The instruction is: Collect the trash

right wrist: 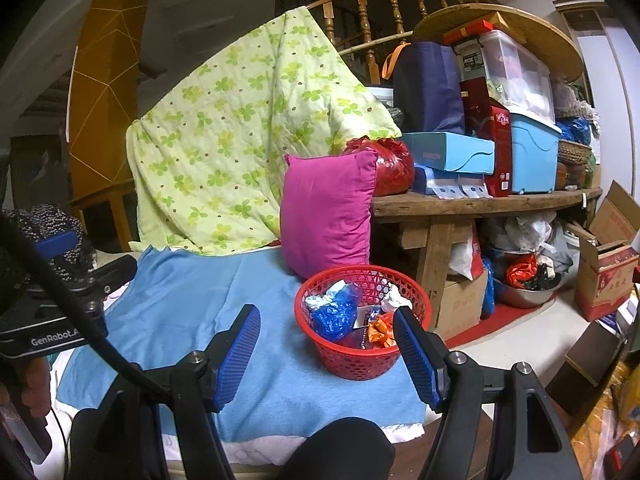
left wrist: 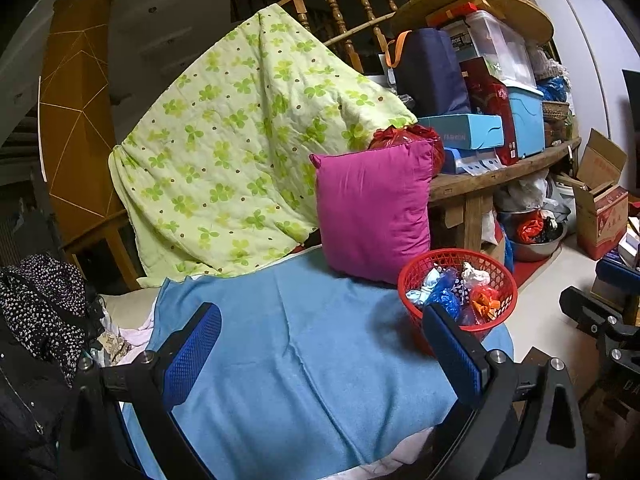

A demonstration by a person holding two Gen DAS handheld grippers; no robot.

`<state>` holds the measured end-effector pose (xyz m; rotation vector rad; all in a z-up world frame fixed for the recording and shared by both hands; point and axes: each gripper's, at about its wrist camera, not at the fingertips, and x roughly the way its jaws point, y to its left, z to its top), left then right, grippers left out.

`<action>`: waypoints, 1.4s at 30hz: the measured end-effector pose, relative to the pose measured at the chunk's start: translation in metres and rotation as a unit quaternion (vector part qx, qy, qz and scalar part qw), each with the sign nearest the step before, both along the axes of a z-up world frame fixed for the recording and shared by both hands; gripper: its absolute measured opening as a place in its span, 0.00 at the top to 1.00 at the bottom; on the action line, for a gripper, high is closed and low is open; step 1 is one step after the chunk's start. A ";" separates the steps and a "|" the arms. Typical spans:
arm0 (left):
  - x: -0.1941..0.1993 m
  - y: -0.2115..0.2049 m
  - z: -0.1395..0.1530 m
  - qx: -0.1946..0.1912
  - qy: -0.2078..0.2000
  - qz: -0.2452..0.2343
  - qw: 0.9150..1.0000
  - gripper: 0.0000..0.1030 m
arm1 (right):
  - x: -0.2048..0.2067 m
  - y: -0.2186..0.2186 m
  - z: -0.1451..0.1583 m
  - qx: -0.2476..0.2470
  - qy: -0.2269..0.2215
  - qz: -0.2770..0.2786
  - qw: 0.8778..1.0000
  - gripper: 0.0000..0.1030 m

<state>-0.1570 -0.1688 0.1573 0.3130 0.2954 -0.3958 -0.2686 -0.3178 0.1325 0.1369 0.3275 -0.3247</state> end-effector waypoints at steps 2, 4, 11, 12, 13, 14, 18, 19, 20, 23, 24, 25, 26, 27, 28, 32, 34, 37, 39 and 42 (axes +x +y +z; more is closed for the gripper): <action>0.000 0.001 -0.002 0.001 0.000 0.000 1.000 0.03 | 0.000 0.001 0.000 -0.001 0.000 0.000 1.000 0.30; 0.001 0.001 -0.002 0.000 0.001 0.001 1.000 0.03 | 0.000 0.001 0.000 0.001 -0.002 -0.001 1.000 0.30; 0.001 0.002 -0.004 0.001 0.005 0.001 1.000 0.03 | -0.001 -0.002 0.006 0.008 -0.017 -0.013 1.000 0.30; 0.001 0.003 -0.004 0.001 0.005 0.000 1.000 0.03 | -0.001 -0.001 0.006 0.008 -0.018 -0.015 1.000 0.30; 0.002 0.003 -0.005 0.000 0.006 0.000 1.000 0.03 | -0.001 -0.001 0.006 0.008 -0.017 -0.017 1.000 0.30; 0.002 0.003 -0.005 0.001 0.006 0.001 1.000 0.03 | 0.000 -0.001 0.006 0.009 -0.016 -0.018 1.000 0.30; 0.002 0.004 -0.006 -0.001 0.008 0.002 1.000 0.03 | 0.001 -0.003 0.005 0.014 -0.016 -0.020 1.000 0.30; 0.002 0.005 -0.006 -0.001 0.008 0.003 1.000 0.03 | 0.001 -0.003 0.005 0.015 -0.016 -0.021 1.000 0.30; 0.002 0.005 -0.006 -0.001 0.008 0.003 1.000 0.03 | 0.001 -0.003 0.005 0.016 -0.017 -0.021 1.000 0.30; 0.002 0.005 -0.007 0.000 0.010 0.002 1.000 0.03 | 0.001 -0.003 0.006 0.015 -0.018 -0.021 1.000 0.30; 0.003 0.005 -0.006 0.000 0.010 0.001 1.000 0.03 | 0.001 -0.002 0.006 0.014 -0.018 -0.020 1.000 0.30; 0.003 0.005 -0.006 0.000 0.011 0.001 1.000 0.03 | 0.001 -0.002 0.006 0.012 -0.018 -0.020 1.000 0.30; 0.003 0.005 -0.007 0.000 0.011 0.001 1.000 0.03 | 0.001 -0.001 0.005 0.011 -0.018 -0.021 1.000 0.30; 0.003 0.005 -0.007 0.000 0.011 0.001 1.000 0.03 | 0.001 -0.001 0.005 0.012 -0.018 -0.020 1.000 0.30; 0.003 0.005 -0.007 0.000 0.011 0.000 1.000 0.03 | 0.001 0.000 0.005 0.013 -0.018 -0.019 1.000 0.30; 0.003 0.005 -0.007 0.000 0.012 0.001 1.000 0.03 | 0.002 0.001 0.005 0.013 -0.017 -0.018 1.000 0.30; 0.004 0.004 -0.008 0.001 0.012 0.001 1.000 0.03 | 0.002 0.001 0.005 0.012 -0.017 -0.018 1.000 0.30; 0.005 0.004 -0.009 0.001 0.014 -0.001 1.000 0.03 | 0.002 0.002 0.004 0.014 -0.016 -0.018 1.000 0.30; 0.005 0.004 -0.010 0.002 0.015 0.000 1.000 0.03 | 0.002 0.003 0.003 0.013 -0.016 -0.017 1.000 0.30; 0.006 0.005 -0.011 0.002 0.016 -0.001 1.000 0.03 | 0.004 0.005 0.003 0.012 -0.014 -0.016 1.000 0.30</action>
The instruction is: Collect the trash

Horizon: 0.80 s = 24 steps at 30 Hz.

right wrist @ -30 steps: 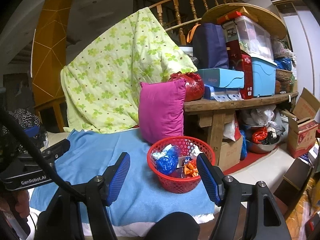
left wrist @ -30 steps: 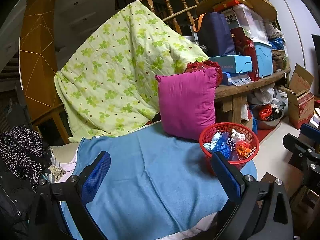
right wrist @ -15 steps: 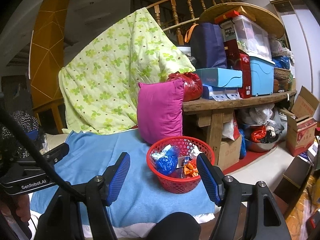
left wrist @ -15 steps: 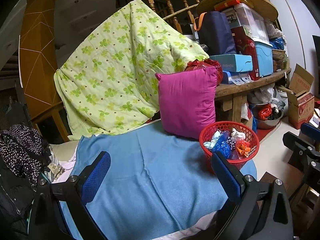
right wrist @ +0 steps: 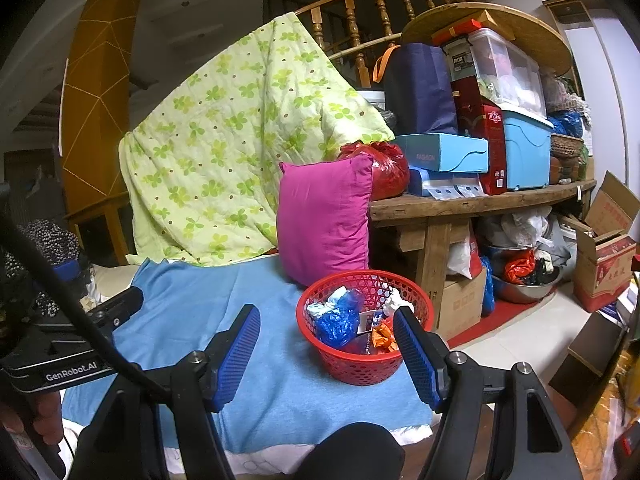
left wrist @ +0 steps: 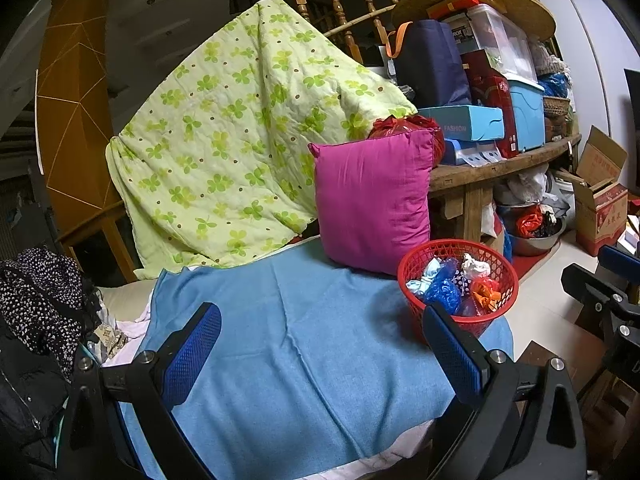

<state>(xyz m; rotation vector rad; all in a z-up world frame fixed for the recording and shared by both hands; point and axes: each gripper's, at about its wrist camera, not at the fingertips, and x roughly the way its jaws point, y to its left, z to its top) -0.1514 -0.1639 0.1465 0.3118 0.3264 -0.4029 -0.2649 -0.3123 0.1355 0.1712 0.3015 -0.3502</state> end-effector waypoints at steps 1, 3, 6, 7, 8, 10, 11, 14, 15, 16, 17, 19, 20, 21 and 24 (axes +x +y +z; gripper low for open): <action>0.000 0.000 0.000 0.000 -0.001 0.001 1.000 0.03 | 0.000 0.001 0.000 0.000 0.000 0.001 1.000 0.30; 0.001 0.000 0.000 0.000 0.000 0.000 1.000 0.03 | 0.001 0.002 0.000 -0.001 0.000 0.002 1.000 0.30; 0.001 0.000 0.000 0.000 0.001 0.001 1.000 0.03 | 0.001 0.002 -0.001 0.001 0.000 0.002 1.000 0.30; 0.001 0.000 0.000 0.001 0.002 0.001 1.000 0.03 | 0.001 0.002 -0.001 0.001 0.000 0.002 1.000 0.30; 0.001 0.000 0.000 0.001 0.002 0.001 1.000 0.03 | 0.002 0.003 -0.001 0.001 0.000 0.002 1.000 0.30; 0.001 0.000 0.000 0.001 0.002 0.000 1.000 0.03 | 0.001 0.003 -0.001 0.000 0.000 0.002 1.000 0.30; 0.001 0.000 0.000 0.001 0.002 0.000 1.000 0.03 | 0.002 0.003 -0.001 0.001 0.000 0.002 1.000 0.30; 0.002 0.000 0.000 0.002 0.002 0.000 1.000 0.03 | 0.002 0.003 -0.001 0.001 0.001 0.003 1.000 0.30; 0.001 0.000 0.000 0.001 0.002 0.000 1.000 0.03 | 0.002 0.003 -0.001 0.000 0.001 0.003 1.000 0.30; 0.002 0.000 0.000 0.002 0.002 0.000 1.000 0.03 | 0.002 0.004 -0.001 -0.001 0.001 0.003 1.000 0.30; 0.002 0.000 0.000 0.003 0.001 0.000 1.000 0.03 | 0.004 0.006 -0.001 -0.001 0.001 0.004 1.000 0.30; 0.002 0.000 0.000 0.002 0.003 -0.001 1.000 0.03 | 0.004 0.006 -0.002 0.001 0.002 0.005 1.000 0.30; 0.002 0.000 0.000 0.002 0.003 -0.001 1.000 0.03 | 0.005 0.007 -0.002 0.001 0.002 0.005 1.000 0.30; 0.002 0.000 0.000 0.002 0.003 -0.001 1.000 0.03 | 0.006 0.008 -0.003 0.001 0.002 0.005 1.000 0.30; 0.002 0.000 -0.001 0.002 0.004 -0.002 1.000 0.03 | 0.006 0.007 -0.003 0.002 0.002 0.006 1.000 0.30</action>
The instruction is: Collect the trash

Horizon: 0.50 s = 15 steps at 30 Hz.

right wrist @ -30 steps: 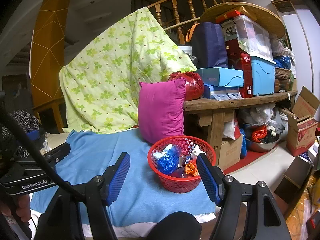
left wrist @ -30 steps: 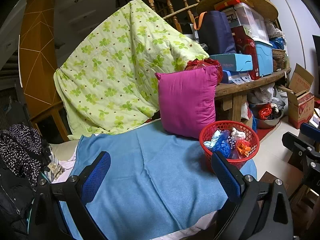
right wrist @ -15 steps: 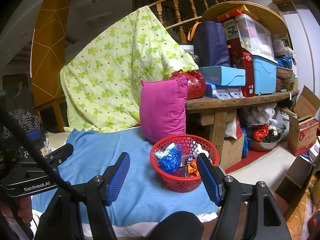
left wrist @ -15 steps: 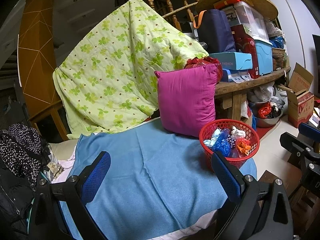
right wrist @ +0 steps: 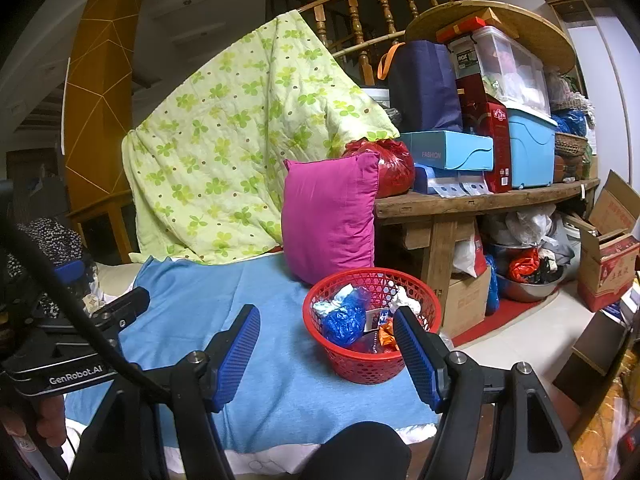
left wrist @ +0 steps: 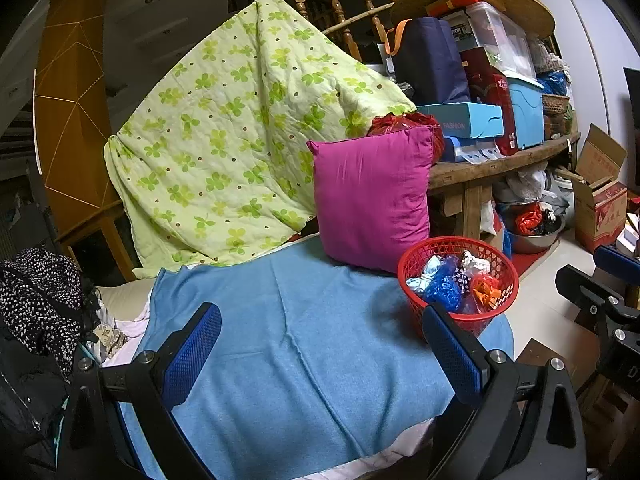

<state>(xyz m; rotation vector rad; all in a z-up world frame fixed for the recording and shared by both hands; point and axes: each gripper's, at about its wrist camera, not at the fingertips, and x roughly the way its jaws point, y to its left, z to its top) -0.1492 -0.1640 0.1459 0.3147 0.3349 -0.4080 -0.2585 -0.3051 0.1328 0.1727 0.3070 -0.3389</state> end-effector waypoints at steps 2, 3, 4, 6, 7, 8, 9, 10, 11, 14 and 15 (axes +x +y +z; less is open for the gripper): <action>0.000 0.001 -0.001 0.000 0.001 0.000 1.000 0.03 | 0.001 0.000 0.000 0.000 0.001 0.001 1.000 0.30; 0.001 0.001 -0.002 0.001 0.002 -0.001 1.000 0.03 | 0.002 0.001 -0.001 0.000 0.002 0.000 1.000 0.30; 0.001 0.001 -0.003 0.001 0.002 -0.001 1.000 0.03 | 0.002 0.000 -0.002 0.001 0.002 0.000 1.000 0.30; 0.002 0.002 -0.004 0.002 0.003 -0.001 1.000 0.03 | 0.003 0.000 -0.003 0.003 0.003 0.002 1.000 0.30; 0.002 0.001 -0.004 0.002 0.004 -0.002 1.000 0.03 | 0.003 0.000 -0.003 0.004 0.003 0.002 1.000 0.30; 0.003 0.002 -0.004 0.002 0.005 -0.002 1.000 0.03 | 0.004 0.000 -0.004 0.003 0.004 0.003 1.000 0.30; 0.004 0.002 -0.005 0.002 0.006 -0.001 1.000 0.03 | 0.004 0.000 -0.004 0.002 0.005 0.003 1.000 0.30; 0.004 0.002 -0.005 0.002 0.006 -0.001 1.000 0.03 | 0.004 0.000 -0.004 0.001 0.005 0.003 1.000 0.30; 0.005 0.003 -0.005 0.002 0.007 -0.001 1.000 0.03 | 0.005 0.001 -0.005 0.001 0.005 0.004 1.000 0.30; 0.006 0.004 -0.006 0.001 0.010 0.000 1.000 0.03 | 0.007 0.000 -0.005 0.002 0.007 0.005 1.000 0.30; 0.007 0.005 -0.007 0.000 0.010 -0.001 1.000 0.03 | 0.008 0.000 -0.006 0.002 0.007 0.004 1.000 0.30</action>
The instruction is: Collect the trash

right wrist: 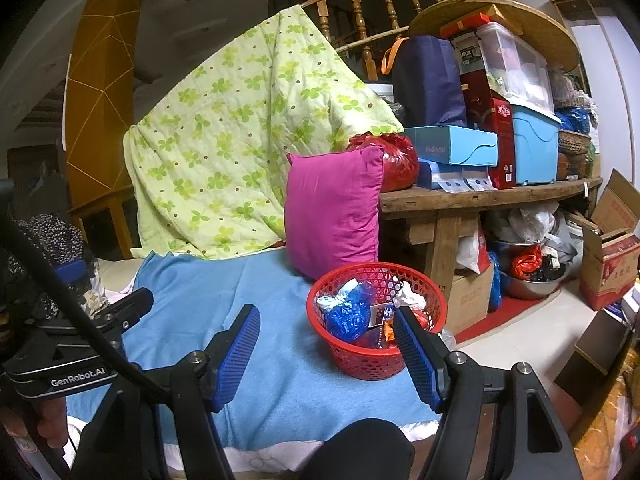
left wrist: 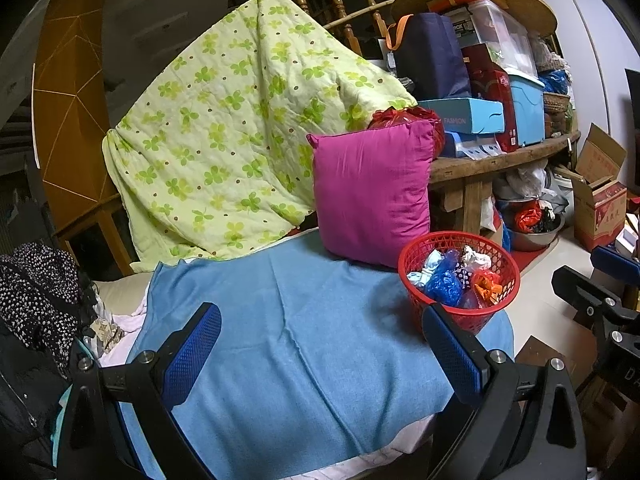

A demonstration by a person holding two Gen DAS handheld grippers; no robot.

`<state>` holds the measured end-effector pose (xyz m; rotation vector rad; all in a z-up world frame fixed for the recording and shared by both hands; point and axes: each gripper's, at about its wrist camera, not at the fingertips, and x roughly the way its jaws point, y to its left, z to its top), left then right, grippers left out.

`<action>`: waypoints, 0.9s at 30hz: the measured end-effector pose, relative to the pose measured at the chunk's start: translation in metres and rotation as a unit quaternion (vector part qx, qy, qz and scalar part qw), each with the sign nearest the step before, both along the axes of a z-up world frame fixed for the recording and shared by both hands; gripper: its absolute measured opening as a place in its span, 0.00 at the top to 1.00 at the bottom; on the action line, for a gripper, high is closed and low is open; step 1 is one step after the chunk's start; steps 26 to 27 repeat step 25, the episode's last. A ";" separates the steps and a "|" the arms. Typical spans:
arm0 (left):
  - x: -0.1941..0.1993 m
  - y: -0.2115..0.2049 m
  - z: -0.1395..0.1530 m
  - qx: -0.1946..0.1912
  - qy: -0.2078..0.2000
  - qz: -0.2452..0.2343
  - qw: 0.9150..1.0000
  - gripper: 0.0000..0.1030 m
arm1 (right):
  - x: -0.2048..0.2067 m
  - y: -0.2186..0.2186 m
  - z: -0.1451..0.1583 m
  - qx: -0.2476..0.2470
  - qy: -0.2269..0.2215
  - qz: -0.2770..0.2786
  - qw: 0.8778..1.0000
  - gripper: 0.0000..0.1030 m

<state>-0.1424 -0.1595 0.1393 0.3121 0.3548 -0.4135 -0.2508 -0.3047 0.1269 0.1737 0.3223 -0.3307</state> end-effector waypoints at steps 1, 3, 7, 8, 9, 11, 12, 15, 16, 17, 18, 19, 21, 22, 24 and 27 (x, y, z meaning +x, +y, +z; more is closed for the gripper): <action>0.001 0.000 0.000 0.000 0.000 0.000 1.000 0.03 | 0.000 0.000 0.000 0.000 0.000 0.000 1.000 0.30; 0.001 0.000 0.000 -0.001 0.001 0.000 1.000 0.03 | 0.002 -0.001 0.000 0.000 0.000 -0.002 1.000 0.30; 0.007 0.002 -0.003 -0.003 0.006 0.000 1.000 0.03 | 0.006 -0.002 -0.001 0.005 -0.002 -0.005 1.000 0.30; 0.010 0.003 -0.004 -0.004 0.008 0.001 1.000 0.03 | 0.009 -0.002 -0.001 0.006 -0.001 -0.006 1.000 0.30; 0.012 0.004 -0.005 -0.004 0.009 0.003 1.000 0.03 | 0.008 -0.002 -0.001 0.005 -0.001 -0.005 1.000 0.30; 0.019 0.006 -0.006 -0.006 0.015 0.006 1.000 0.03 | 0.013 -0.002 -0.002 0.005 0.001 -0.006 1.000 0.30; 0.021 0.007 -0.007 -0.006 0.016 0.006 1.000 0.03 | 0.016 -0.001 -0.002 0.005 0.002 -0.006 1.000 0.30; 0.028 0.008 -0.009 -0.003 0.017 0.006 1.000 0.03 | 0.024 -0.002 -0.003 0.008 0.002 -0.009 1.000 0.30; 0.030 0.007 -0.010 0.000 0.018 0.004 1.000 0.03 | 0.026 -0.003 -0.003 0.010 0.001 -0.012 1.000 0.30; 0.032 0.007 -0.010 0.001 0.018 0.003 1.000 0.03 | 0.028 -0.004 -0.004 0.012 0.000 -0.014 1.000 0.30; 0.034 0.006 -0.012 0.004 0.018 0.000 1.000 0.03 | 0.030 -0.005 -0.004 0.016 -0.001 -0.018 1.000 0.30; 0.036 0.006 -0.013 0.006 0.018 -0.005 1.000 0.03 | 0.033 -0.007 -0.005 0.020 -0.001 -0.021 1.000 0.30; 0.041 0.007 -0.015 0.004 0.018 -0.009 1.000 0.03 | 0.040 -0.010 -0.006 0.024 -0.002 -0.030 0.999 0.30; 0.045 0.008 -0.016 0.000 0.021 -0.012 1.000 0.03 | 0.042 -0.011 -0.006 0.026 -0.003 -0.034 0.999 0.30; 0.057 0.015 -0.022 -0.010 0.033 -0.017 0.999 0.03 | 0.052 -0.015 -0.008 0.031 -0.001 -0.042 0.999 0.30; 0.062 0.018 -0.024 -0.015 0.038 -0.016 0.999 0.03 | 0.057 -0.015 -0.008 0.033 0.001 -0.044 0.999 0.30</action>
